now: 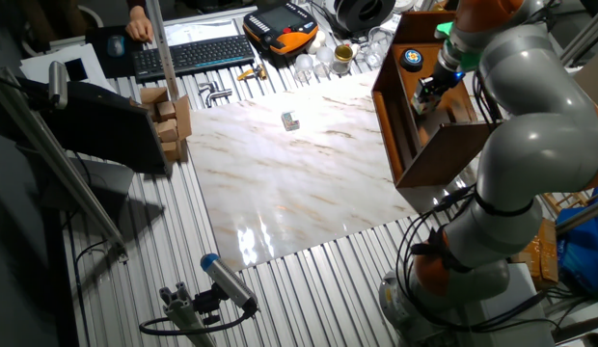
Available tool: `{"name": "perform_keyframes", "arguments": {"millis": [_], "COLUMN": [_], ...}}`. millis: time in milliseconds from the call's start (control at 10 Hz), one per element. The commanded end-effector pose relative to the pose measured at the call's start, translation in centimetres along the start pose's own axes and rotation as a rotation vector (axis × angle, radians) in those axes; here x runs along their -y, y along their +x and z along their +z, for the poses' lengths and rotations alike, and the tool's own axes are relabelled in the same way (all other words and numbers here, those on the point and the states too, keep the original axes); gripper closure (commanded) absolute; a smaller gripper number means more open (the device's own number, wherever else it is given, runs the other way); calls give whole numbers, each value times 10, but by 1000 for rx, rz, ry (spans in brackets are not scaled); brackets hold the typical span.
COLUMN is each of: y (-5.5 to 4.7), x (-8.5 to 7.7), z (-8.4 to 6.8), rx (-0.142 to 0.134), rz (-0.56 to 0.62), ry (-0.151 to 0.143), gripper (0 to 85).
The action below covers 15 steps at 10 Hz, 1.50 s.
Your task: Put the object on the shelf
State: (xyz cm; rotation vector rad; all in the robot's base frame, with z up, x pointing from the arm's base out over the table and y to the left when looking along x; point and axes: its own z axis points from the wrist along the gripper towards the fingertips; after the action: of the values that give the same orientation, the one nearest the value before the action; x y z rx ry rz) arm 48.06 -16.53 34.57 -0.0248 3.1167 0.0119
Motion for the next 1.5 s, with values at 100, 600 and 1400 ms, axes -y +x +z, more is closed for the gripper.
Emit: {"name": "perform_keyframes", "arguments": {"millis": [100,600,1400], "y": [4,11,14], "x": [4,14,31], "z": [4,7,1], "rx": [0,-9,-25], "rz": [0,3,-6], "ry": [-3,9,27], "gripper": [850,850,850]}}
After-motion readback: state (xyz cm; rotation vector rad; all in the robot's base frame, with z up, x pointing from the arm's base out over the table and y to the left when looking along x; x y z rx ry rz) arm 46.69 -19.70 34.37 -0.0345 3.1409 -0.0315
